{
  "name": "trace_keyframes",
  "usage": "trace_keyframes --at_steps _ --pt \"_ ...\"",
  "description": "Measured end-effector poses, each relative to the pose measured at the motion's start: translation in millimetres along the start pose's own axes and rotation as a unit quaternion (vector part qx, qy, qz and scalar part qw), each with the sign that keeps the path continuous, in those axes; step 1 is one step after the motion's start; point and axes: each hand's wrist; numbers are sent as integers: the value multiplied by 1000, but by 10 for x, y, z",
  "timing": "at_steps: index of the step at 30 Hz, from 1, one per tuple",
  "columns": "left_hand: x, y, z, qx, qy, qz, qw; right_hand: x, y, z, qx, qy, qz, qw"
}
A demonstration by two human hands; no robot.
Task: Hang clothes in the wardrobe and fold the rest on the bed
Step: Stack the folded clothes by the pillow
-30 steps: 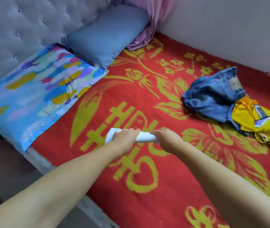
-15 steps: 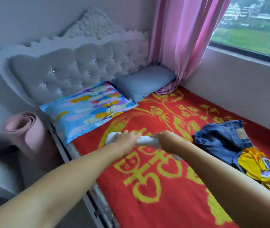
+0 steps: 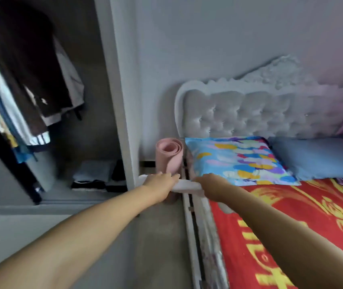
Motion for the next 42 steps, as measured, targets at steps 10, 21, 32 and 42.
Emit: trace_keyframes --at_steps 10,21,32,42 --pt "384 -2686 969 -204 -48 -15 978 -118 -2340 -1962 -192 -34 19 981" --pt "761 -4023 782 -291 -81 29 953 -180 -3127 -3493 -271 -87 27 958" --pt "839 -5153 -709 -301 -137 35 943 -509 -2889 -5264 -256 -124 -38 958" --pt "1165 -5886 -1704 -193 -207 72 957 -328 -2639 -6249 -208 -149 -45 966"
Point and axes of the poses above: each hand's wrist, its own z-axis away from the middle knuckle, its own x-axis out of the palm, y = z × x, and after that the axes turned 12 degrees about -x, right-handed
